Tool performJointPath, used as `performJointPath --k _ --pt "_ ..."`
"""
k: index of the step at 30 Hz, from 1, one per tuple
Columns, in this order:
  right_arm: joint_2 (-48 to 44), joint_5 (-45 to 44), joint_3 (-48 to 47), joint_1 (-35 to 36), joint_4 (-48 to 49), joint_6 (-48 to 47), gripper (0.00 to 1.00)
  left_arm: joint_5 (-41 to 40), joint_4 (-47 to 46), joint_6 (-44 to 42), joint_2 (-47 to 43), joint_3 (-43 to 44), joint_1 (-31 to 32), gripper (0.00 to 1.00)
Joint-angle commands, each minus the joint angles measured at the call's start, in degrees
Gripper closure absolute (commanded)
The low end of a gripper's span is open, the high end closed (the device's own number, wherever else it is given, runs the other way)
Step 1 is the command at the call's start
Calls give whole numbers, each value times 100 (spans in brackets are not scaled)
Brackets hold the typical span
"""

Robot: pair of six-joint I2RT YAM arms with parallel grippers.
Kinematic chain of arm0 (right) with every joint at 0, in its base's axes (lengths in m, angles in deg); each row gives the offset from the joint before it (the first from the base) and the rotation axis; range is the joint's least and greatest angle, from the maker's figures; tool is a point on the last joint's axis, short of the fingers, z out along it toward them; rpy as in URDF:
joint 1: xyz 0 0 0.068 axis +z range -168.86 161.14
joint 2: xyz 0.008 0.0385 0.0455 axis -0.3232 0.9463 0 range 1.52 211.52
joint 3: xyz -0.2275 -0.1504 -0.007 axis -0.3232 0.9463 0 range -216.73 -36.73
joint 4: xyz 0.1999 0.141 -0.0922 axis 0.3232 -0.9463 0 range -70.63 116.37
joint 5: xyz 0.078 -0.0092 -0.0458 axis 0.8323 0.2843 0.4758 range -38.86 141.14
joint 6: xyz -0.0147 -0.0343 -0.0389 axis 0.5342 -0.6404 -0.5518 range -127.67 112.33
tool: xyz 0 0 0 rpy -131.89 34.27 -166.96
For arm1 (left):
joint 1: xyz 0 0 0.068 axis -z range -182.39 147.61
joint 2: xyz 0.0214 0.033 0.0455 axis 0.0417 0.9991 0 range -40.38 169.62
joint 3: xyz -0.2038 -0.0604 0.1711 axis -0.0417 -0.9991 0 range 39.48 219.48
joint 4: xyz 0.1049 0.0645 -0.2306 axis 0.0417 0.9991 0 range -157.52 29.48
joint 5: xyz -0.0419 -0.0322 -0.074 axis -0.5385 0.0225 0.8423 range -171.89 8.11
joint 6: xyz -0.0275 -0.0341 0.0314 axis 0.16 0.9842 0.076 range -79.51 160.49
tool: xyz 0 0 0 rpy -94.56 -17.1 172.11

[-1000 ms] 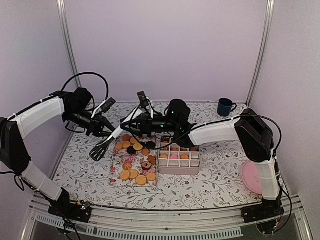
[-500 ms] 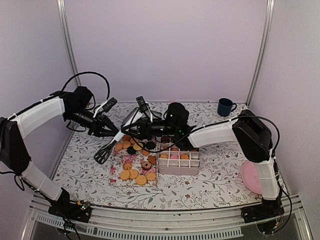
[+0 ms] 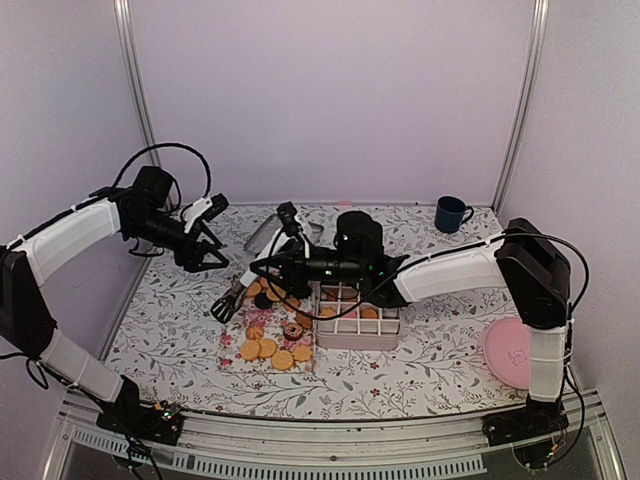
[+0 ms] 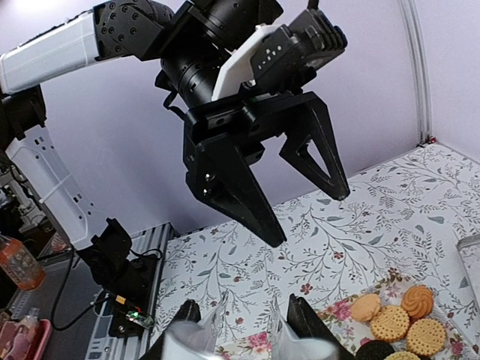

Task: Pack the cookies
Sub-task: Pass from the left arm to the right, then pass from the right arm to the left

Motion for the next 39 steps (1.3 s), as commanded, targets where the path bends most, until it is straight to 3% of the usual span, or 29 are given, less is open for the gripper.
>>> performJointPath --k 1,6,8,12,23,39 --pt "-320 -955 49 232 -530 -1015 61 -430 -386 188 -52 -142 -571 28" --pt "-364 -1455 105 478 -730 -1384 61 -446 -515 250 -74 -235 -1198 25" --pt "-363 -1648 122 592 -765 -1520 61 -474 -587 263 -121 -310 -1351 17" --pt "-314 -2013 44 795 -981 -1836 61 -466 -655 264 -203 -408 -1542 14" --pt "-255 -3054 62 1202 -1416 -2485 61 -307 -656 308 -266 -482 -1584 14" --pt "-369 -3480 45 1378 -1836 -2862 61 -217 -654 338 -229 -471 -1592 14"
